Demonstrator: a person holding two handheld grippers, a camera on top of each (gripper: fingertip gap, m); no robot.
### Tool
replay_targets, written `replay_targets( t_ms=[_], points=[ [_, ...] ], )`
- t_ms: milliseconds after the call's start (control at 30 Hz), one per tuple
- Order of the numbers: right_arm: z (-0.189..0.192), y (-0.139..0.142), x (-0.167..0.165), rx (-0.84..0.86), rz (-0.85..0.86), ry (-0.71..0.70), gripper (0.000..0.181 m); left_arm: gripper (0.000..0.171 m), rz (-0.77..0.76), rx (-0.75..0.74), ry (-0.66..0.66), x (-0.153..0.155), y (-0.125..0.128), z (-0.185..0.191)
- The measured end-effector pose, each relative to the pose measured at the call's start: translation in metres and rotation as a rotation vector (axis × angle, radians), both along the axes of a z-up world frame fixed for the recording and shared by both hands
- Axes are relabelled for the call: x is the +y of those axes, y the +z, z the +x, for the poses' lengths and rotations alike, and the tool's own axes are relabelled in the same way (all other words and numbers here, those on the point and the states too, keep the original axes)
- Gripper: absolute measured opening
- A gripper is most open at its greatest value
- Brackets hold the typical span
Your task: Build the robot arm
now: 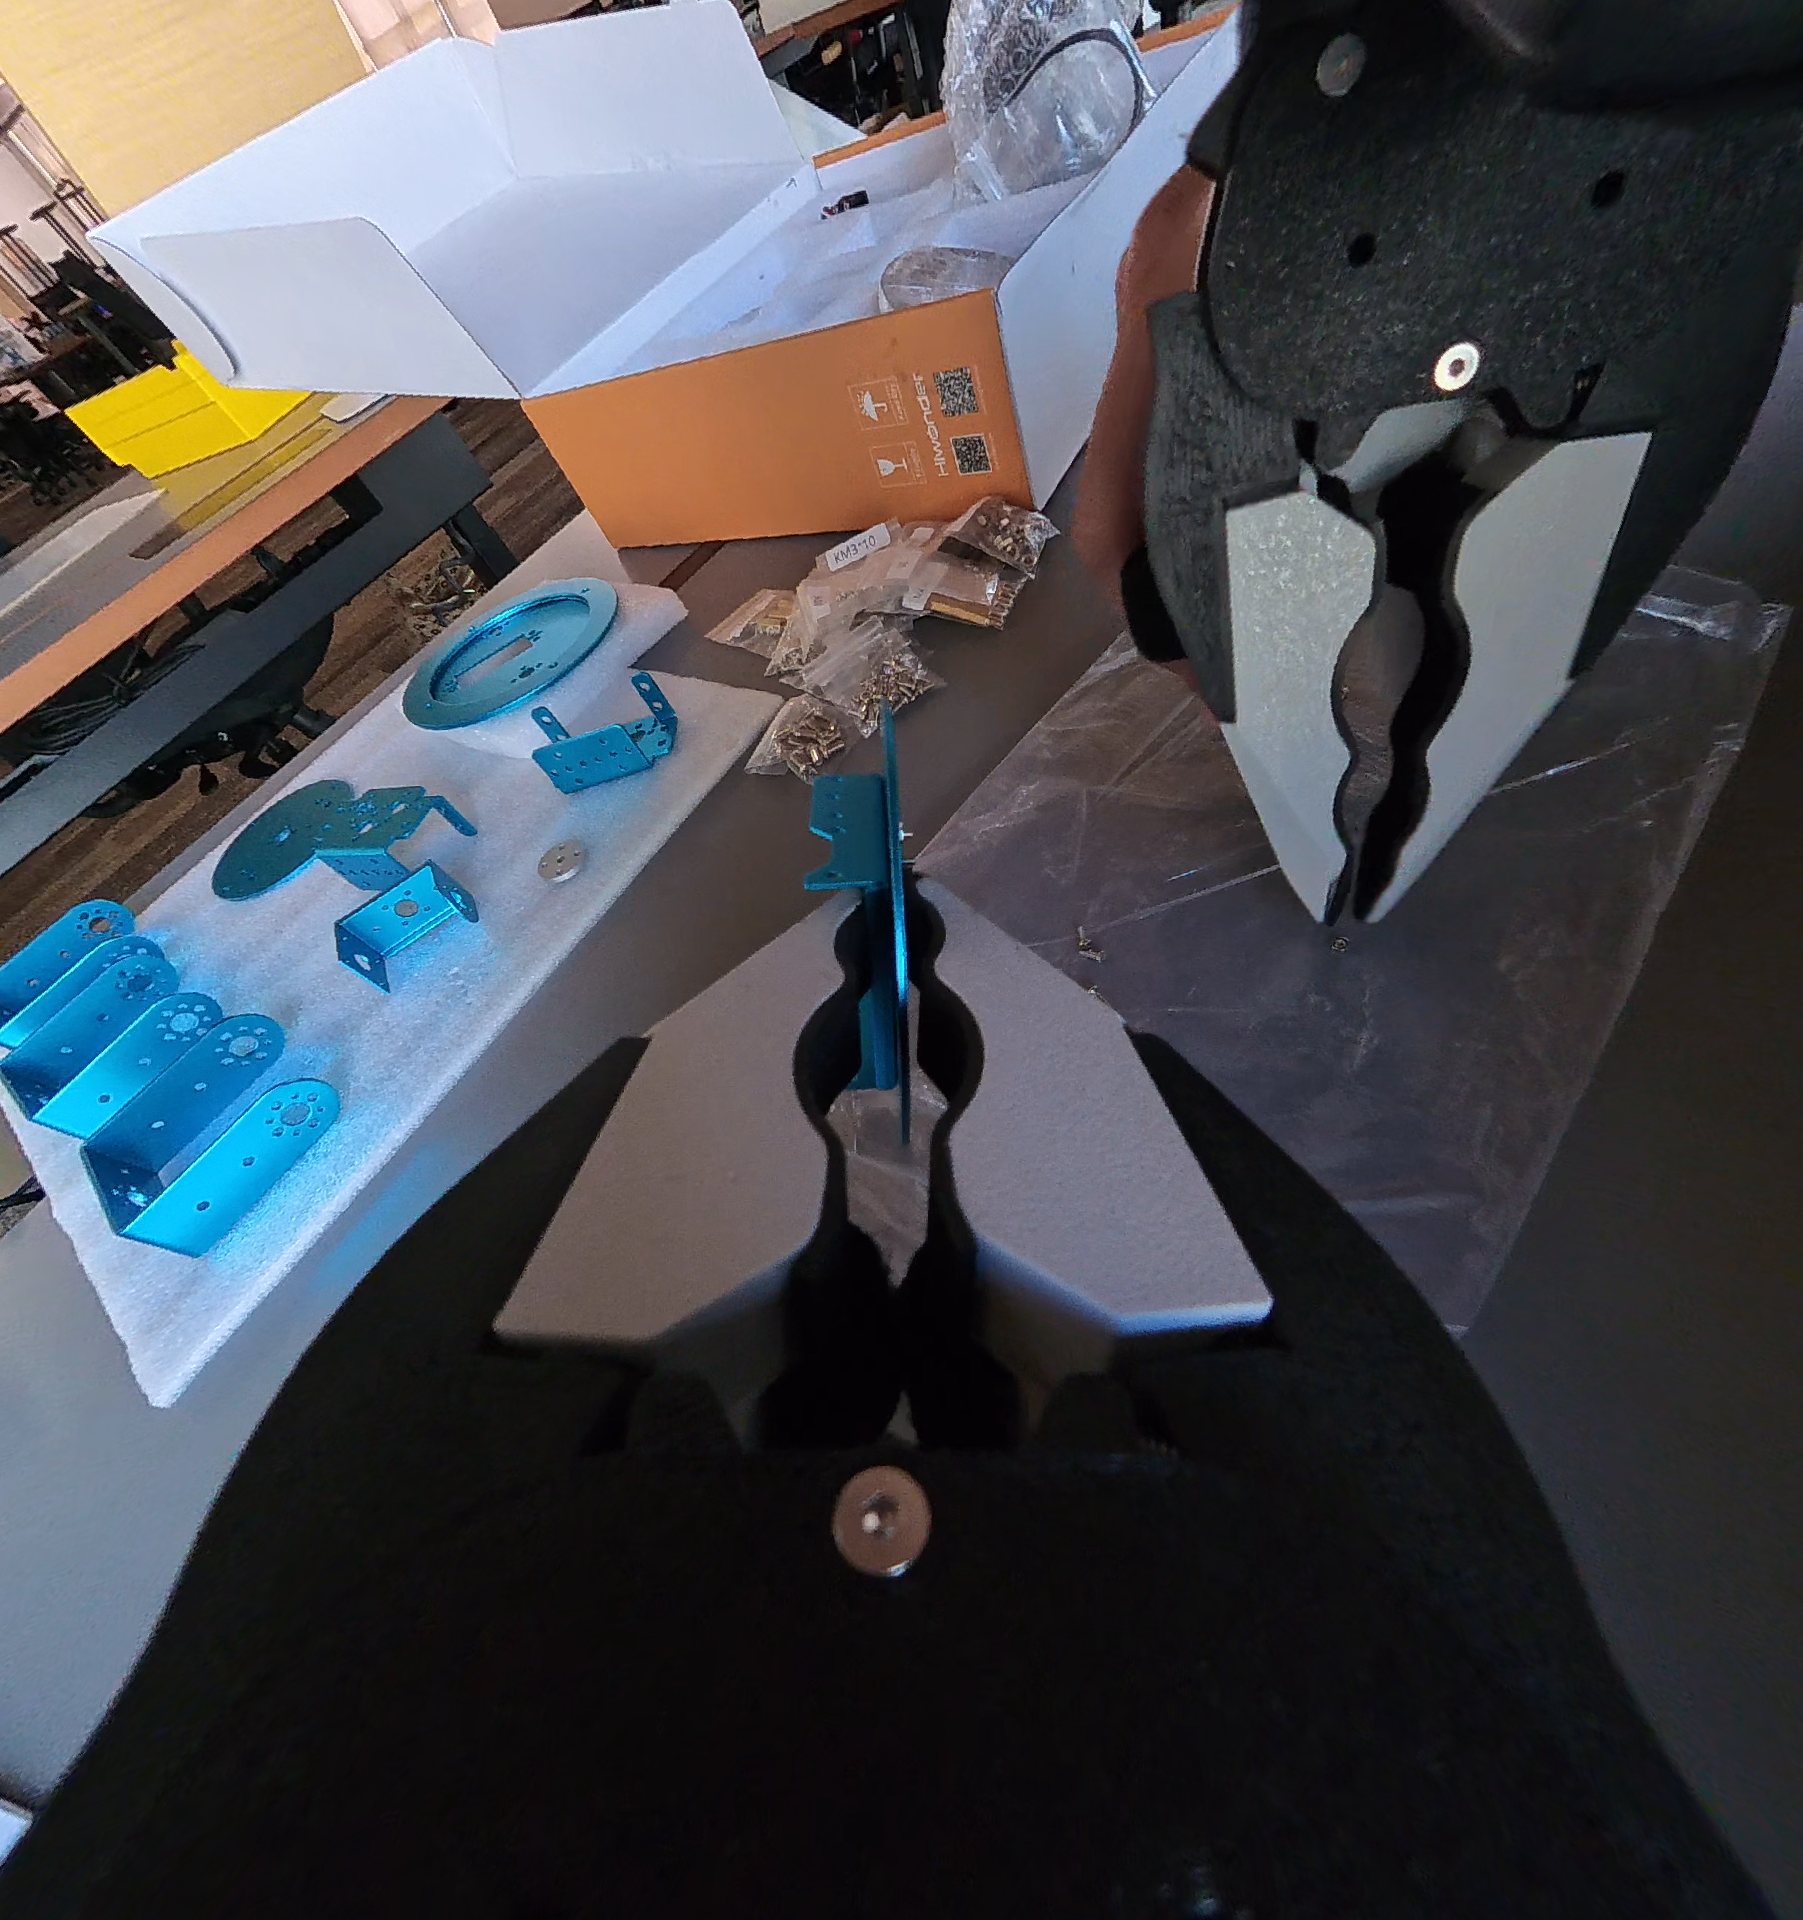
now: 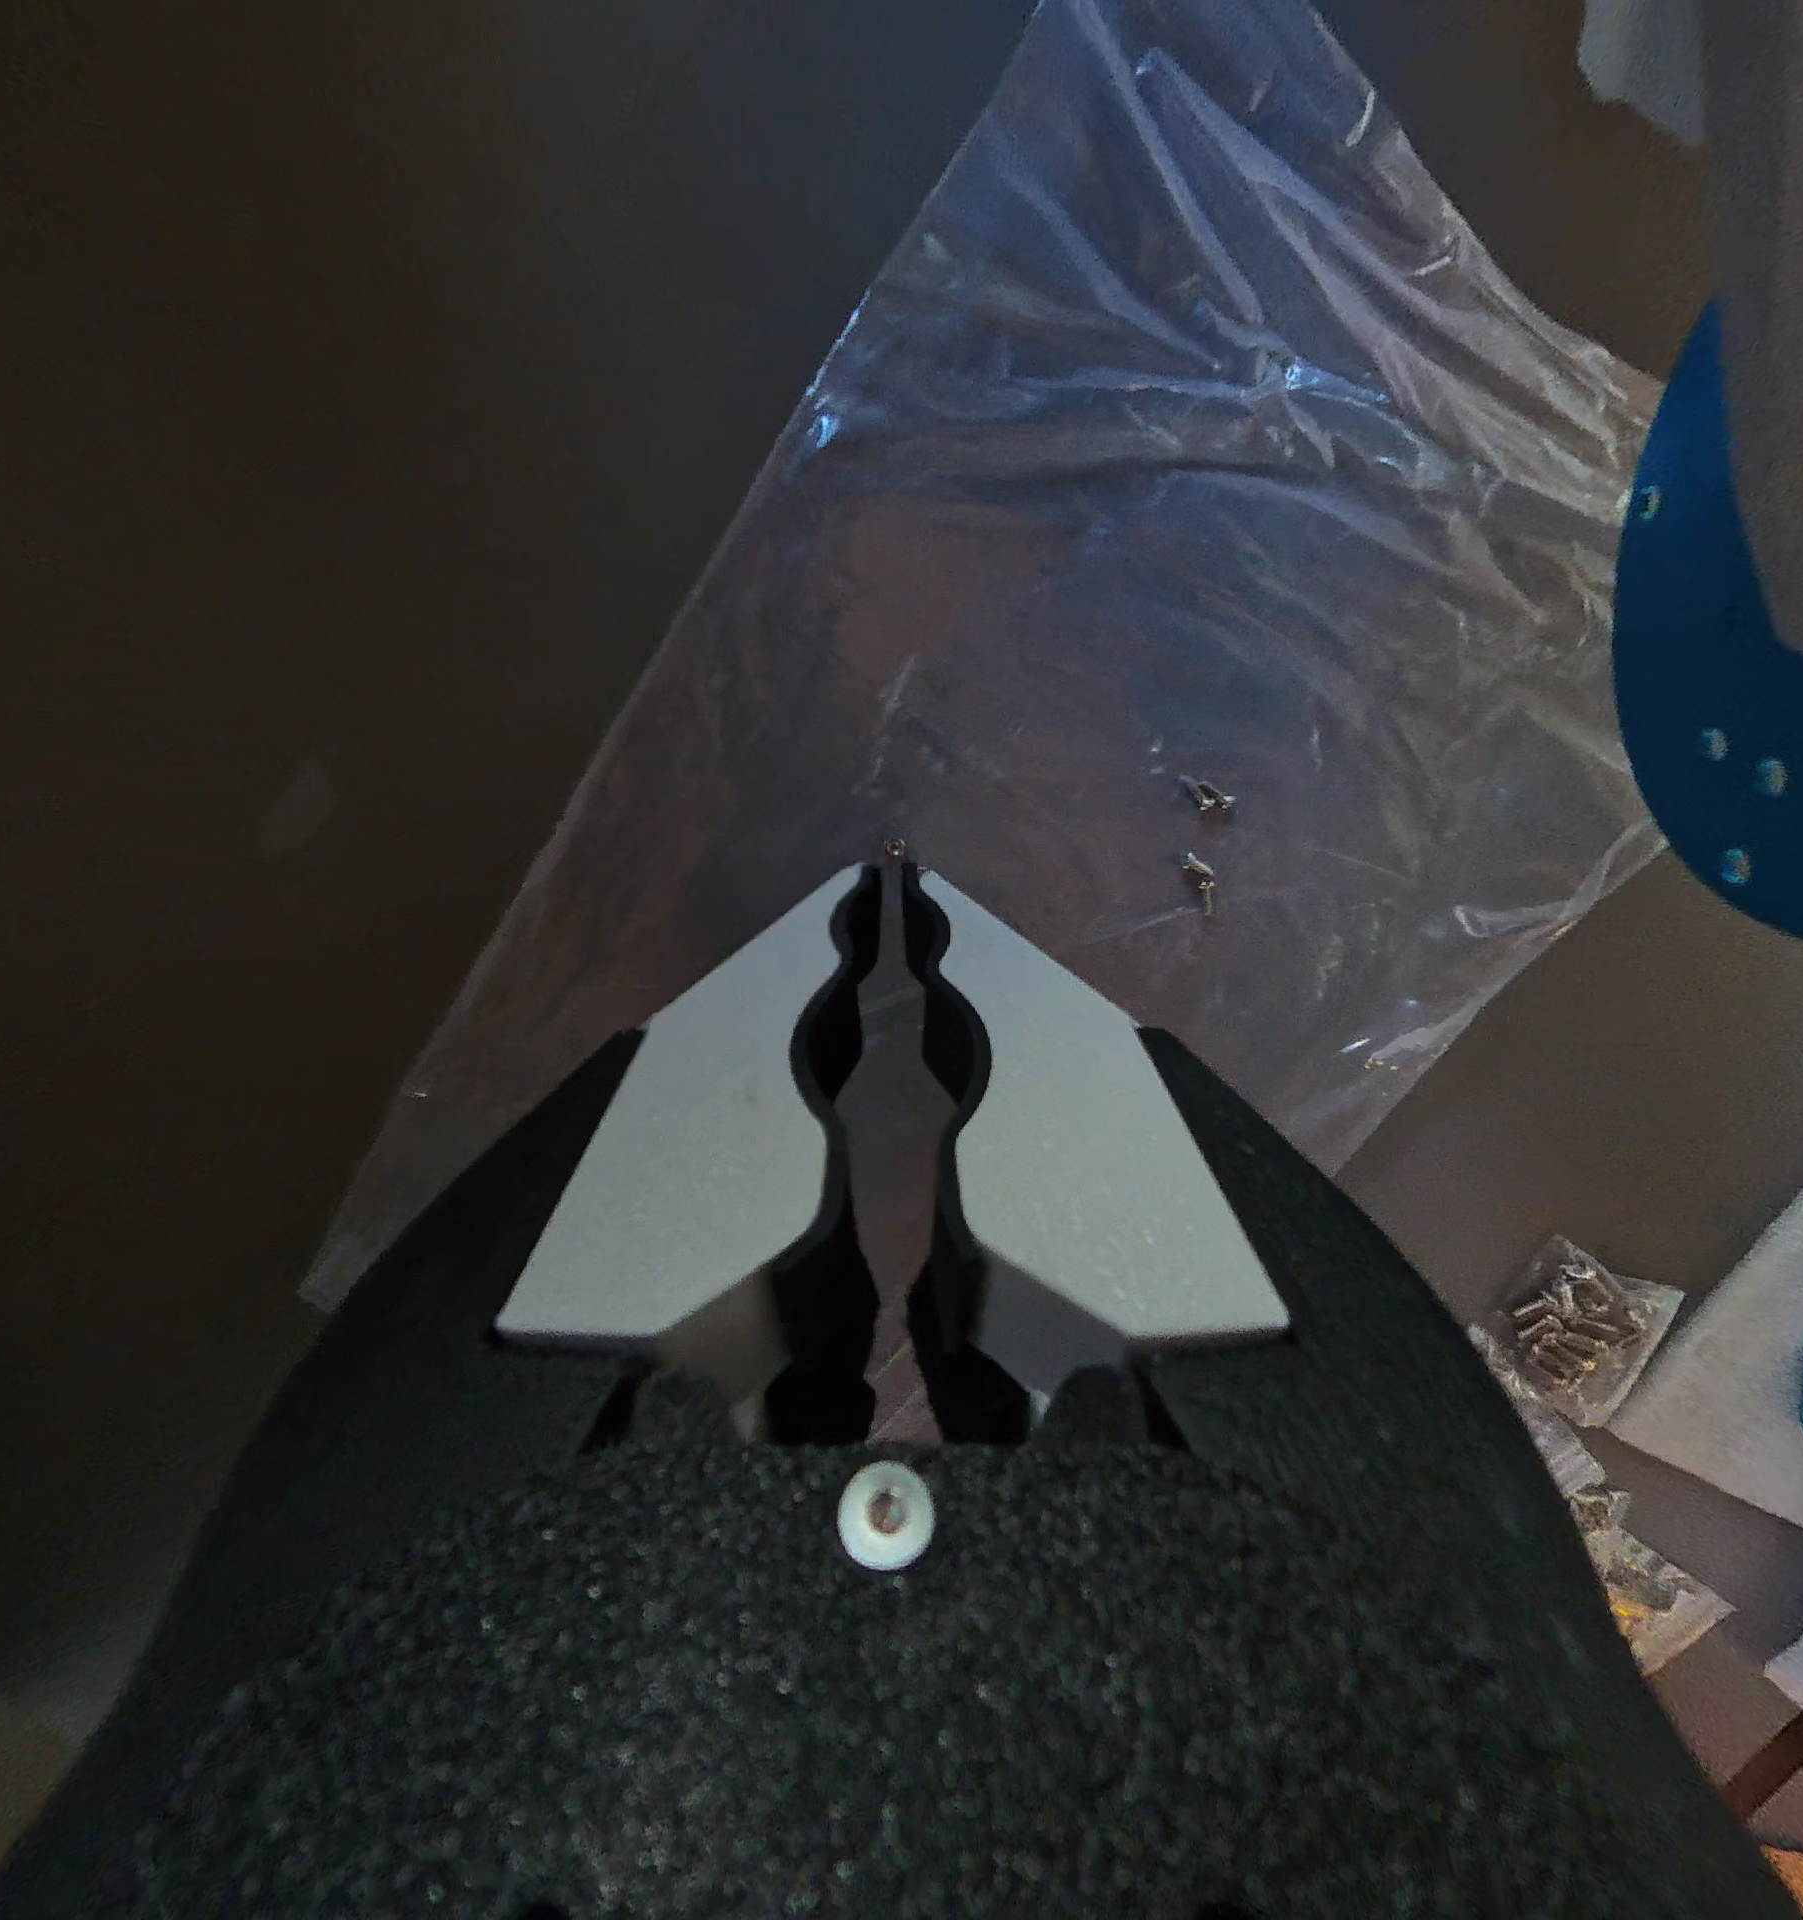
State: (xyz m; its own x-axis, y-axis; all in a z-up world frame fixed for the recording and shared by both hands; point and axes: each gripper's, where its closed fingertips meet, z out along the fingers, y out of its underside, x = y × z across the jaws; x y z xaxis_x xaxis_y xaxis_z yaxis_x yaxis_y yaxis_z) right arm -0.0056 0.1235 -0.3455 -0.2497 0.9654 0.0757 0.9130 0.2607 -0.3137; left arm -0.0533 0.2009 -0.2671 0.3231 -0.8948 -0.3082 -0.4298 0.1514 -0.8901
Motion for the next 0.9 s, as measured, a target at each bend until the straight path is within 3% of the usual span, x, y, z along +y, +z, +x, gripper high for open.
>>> replay_targets(
  t_ms=[233, 900],
  points=[
    [-0.0038, -0.0049, 0.0018, -0.032, 0.053, 0.052, 0.007, 0.001, 0.002, 0.0, 0.001, 0.0003, 0.0001, -0.0002],
    [-0.0034, -0.007, -0.0004, -0.146, -0.081, -0.006, 0.001, 0.001, 0.003, -0.005, 0.0, -0.0001, 0.0021, -0.0005]
  ],
)
